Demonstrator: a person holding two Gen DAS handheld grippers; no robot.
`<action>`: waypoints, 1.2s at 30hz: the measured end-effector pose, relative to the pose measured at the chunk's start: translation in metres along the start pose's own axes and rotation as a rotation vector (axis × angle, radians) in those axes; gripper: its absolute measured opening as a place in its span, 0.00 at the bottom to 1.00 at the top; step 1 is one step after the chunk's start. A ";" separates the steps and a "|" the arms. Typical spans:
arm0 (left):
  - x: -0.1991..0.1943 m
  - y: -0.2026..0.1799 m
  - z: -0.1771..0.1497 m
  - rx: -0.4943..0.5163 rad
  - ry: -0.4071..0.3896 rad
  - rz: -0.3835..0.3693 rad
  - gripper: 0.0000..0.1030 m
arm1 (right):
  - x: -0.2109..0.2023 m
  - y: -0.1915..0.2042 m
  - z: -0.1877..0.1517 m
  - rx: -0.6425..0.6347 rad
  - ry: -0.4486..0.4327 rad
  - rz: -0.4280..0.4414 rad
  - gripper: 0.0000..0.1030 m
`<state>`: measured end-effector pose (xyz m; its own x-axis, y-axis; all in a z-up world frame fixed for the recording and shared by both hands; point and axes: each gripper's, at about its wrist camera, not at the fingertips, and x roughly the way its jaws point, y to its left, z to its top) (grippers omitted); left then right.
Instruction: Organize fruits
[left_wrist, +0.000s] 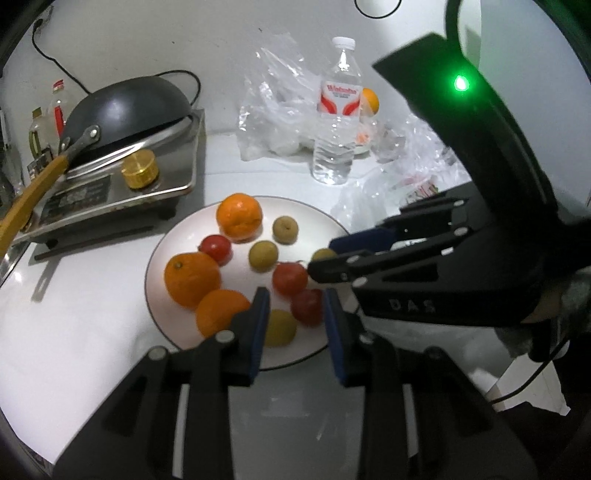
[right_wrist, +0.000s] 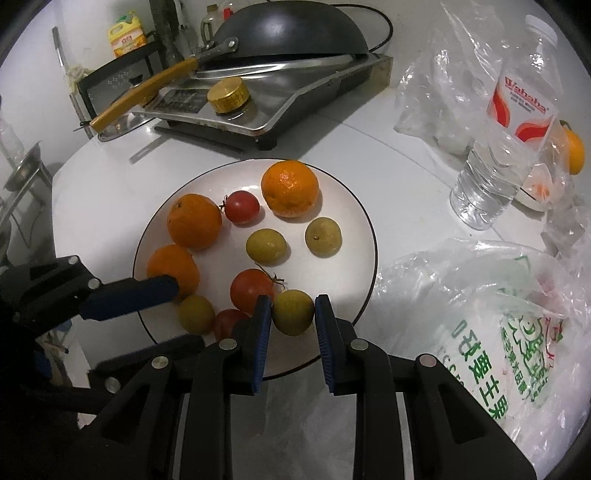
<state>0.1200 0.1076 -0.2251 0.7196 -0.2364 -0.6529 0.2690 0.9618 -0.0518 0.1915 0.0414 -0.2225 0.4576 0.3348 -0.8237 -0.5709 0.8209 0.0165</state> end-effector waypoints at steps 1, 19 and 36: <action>-0.002 0.000 0.000 -0.002 -0.003 0.002 0.30 | -0.001 0.000 0.000 0.001 -0.001 -0.003 0.25; -0.048 -0.008 0.004 -0.022 -0.106 0.057 0.51 | -0.068 0.006 -0.013 0.017 -0.120 -0.070 0.26; -0.117 -0.035 0.027 -0.024 -0.270 0.112 0.52 | -0.176 0.008 -0.038 0.022 -0.333 -0.148 0.28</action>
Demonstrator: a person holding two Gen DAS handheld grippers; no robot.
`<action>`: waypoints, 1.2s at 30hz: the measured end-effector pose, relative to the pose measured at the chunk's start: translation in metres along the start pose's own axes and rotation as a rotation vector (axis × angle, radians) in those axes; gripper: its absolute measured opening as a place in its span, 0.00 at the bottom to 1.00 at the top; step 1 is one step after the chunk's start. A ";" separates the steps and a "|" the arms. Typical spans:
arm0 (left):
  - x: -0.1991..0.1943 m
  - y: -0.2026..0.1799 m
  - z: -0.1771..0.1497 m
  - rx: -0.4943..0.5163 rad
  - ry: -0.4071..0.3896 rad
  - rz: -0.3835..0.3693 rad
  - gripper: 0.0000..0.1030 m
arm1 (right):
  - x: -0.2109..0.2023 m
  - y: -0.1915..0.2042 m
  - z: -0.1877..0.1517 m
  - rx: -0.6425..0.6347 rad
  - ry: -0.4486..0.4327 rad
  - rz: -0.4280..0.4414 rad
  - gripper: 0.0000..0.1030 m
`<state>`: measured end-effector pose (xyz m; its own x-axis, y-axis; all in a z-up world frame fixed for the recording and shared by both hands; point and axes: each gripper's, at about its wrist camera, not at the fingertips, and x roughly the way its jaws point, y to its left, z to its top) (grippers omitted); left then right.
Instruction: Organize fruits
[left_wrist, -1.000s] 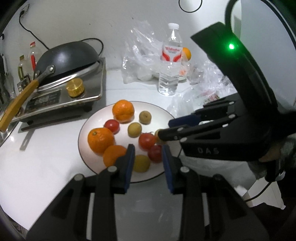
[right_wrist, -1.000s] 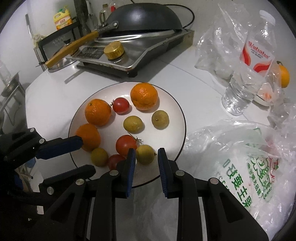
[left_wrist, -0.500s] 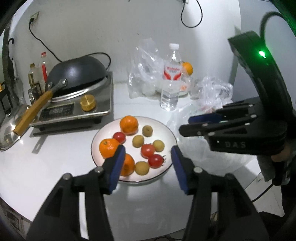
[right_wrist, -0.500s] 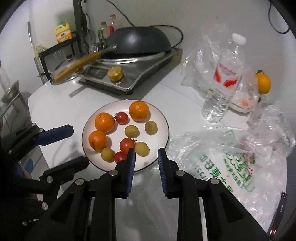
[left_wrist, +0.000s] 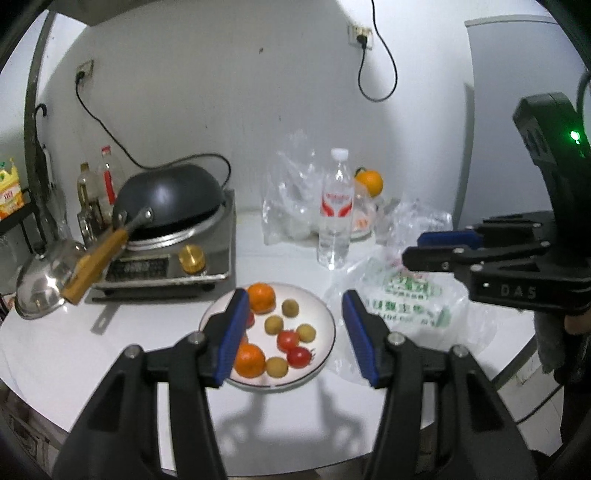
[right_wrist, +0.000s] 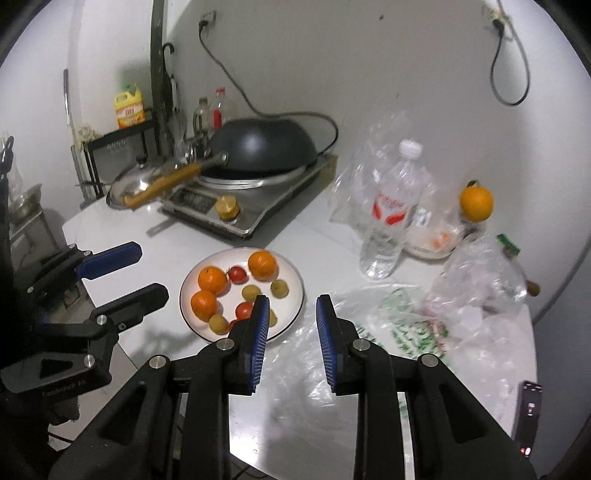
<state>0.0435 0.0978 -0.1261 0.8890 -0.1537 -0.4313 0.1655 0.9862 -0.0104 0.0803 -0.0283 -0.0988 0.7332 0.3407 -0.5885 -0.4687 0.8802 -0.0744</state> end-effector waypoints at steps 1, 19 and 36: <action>-0.006 -0.002 0.004 -0.003 -0.014 0.007 0.52 | -0.007 -0.001 0.001 0.000 -0.016 -0.007 0.28; -0.070 -0.031 0.053 0.006 -0.185 0.031 0.80 | -0.106 -0.019 0.012 0.009 -0.228 -0.081 0.39; -0.121 -0.033 0.108 -0.017 -0.301 0.142 0.91 | -0.181 -0.033 0.035 0.008 -0.426 -0.132 0.61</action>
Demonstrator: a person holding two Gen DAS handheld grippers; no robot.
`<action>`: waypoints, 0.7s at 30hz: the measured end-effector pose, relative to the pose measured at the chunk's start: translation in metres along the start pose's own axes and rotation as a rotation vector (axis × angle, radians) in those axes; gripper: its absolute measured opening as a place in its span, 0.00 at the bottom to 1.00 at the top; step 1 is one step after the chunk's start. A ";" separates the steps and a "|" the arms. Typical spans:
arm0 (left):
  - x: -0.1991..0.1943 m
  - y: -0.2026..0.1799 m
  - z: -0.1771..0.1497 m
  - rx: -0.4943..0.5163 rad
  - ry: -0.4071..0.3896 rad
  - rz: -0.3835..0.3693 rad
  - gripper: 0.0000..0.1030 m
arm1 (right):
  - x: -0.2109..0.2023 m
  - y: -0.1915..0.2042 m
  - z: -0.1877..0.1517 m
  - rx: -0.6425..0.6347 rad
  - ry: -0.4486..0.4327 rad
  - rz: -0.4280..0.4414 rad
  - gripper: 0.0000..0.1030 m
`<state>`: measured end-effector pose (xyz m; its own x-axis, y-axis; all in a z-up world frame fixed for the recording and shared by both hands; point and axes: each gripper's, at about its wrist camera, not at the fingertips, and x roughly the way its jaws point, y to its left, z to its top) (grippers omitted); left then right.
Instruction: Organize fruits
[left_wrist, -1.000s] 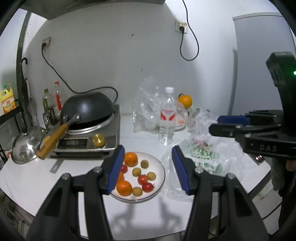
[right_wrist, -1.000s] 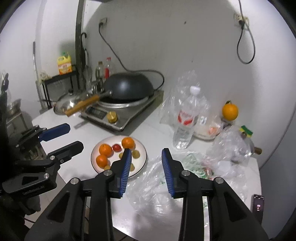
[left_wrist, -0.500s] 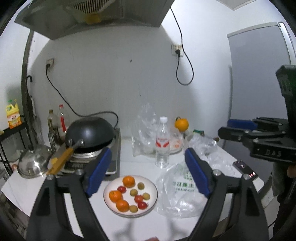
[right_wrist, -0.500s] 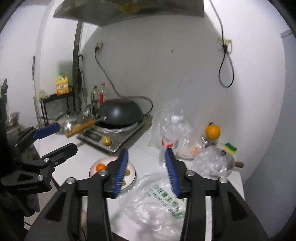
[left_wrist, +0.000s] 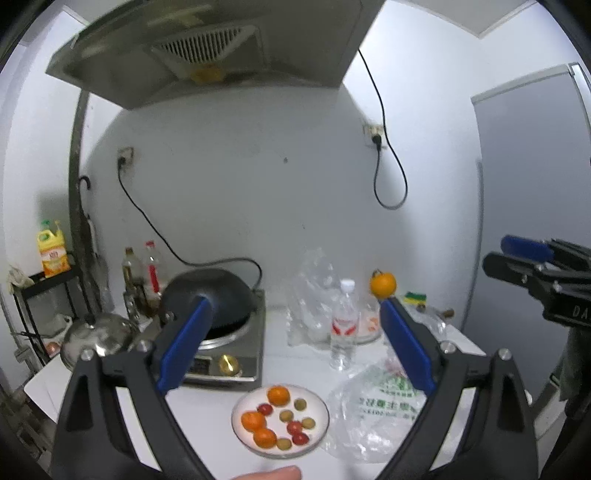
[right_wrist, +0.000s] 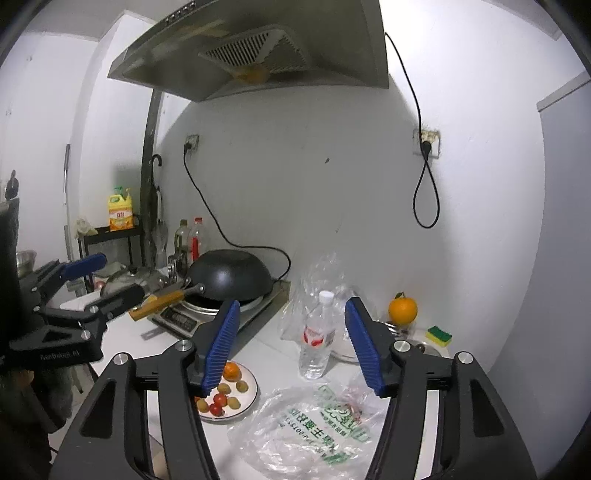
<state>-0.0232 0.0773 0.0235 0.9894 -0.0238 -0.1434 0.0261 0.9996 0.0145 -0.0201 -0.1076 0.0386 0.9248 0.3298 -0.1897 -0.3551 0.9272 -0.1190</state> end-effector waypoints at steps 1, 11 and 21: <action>-0.002 0.001 0.004 -0.006 -0.009 0.001 0.91 | -0.001 -0.001 0.002 -0.001 -0.005 -0.003 0.61; -0.003 -0.009 0.014 0.015 -0.010 0.016 0.91 | -0.005 -0.006 0.003 0.005 -0.005 0.002 0.62; 0.005 -0.025 0.011 0.045 -0.003 0.014 0.91 | -0.001 -0.017 -0.004 0.029 0.011 0.011 0.62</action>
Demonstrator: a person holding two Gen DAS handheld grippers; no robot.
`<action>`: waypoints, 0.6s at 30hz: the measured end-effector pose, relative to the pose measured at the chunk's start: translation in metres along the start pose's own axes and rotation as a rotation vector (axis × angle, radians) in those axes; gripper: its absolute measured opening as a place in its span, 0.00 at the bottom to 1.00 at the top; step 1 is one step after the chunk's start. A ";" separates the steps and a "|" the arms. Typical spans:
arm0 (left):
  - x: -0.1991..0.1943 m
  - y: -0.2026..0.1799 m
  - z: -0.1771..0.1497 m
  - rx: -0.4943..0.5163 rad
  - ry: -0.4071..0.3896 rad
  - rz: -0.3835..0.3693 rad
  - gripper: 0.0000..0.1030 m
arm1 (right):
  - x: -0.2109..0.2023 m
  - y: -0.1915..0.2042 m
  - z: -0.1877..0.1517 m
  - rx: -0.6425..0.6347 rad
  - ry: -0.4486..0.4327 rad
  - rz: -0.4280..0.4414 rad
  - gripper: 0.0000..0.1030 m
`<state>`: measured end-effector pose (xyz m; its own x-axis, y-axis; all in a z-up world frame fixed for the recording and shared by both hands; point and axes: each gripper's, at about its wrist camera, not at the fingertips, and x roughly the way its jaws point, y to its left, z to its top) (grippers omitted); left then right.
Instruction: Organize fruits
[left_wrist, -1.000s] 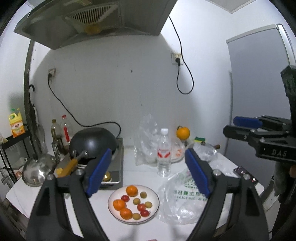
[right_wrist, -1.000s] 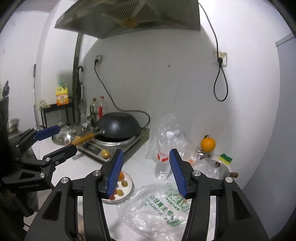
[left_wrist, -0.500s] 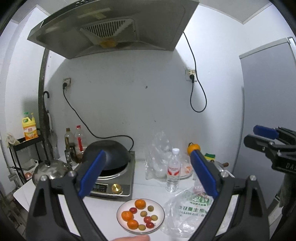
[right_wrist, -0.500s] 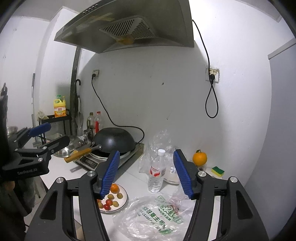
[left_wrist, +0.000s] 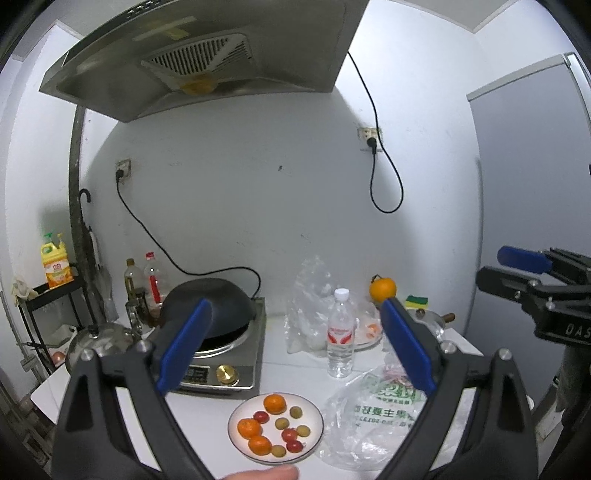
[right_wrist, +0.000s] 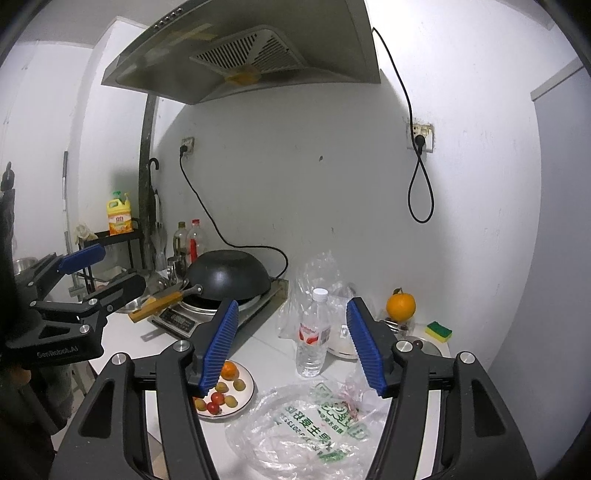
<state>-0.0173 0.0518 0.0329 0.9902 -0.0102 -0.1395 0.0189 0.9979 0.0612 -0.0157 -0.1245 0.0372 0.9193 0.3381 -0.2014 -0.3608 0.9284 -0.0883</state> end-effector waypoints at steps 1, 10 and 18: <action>0.001 -0.003 -0.001 0.013 -0.001 0.007 0.91 | -0.001 0.000 0.000 0.000 0.002 -0.001 0.62; 0.006 -0.013 -0.002 0.018 0.009 0.006 0.91 | 0.001 -0.011 -0.004 0.001 0.013 0.000 0.62; 0.004 -0.017 -0.001 0.021 0.003 0.007 0.91 | -0.001 -0.013 -0.005 -0.008 0.010 0.006 0.62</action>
<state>-0.0136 0.0344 0.0298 0.9899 -0.0035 -0.1417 0.0154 0.9965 0.0826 -0.0127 -0.1376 0.0342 0.9153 0.3424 -0.2122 -0.3680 0.9250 -0.0948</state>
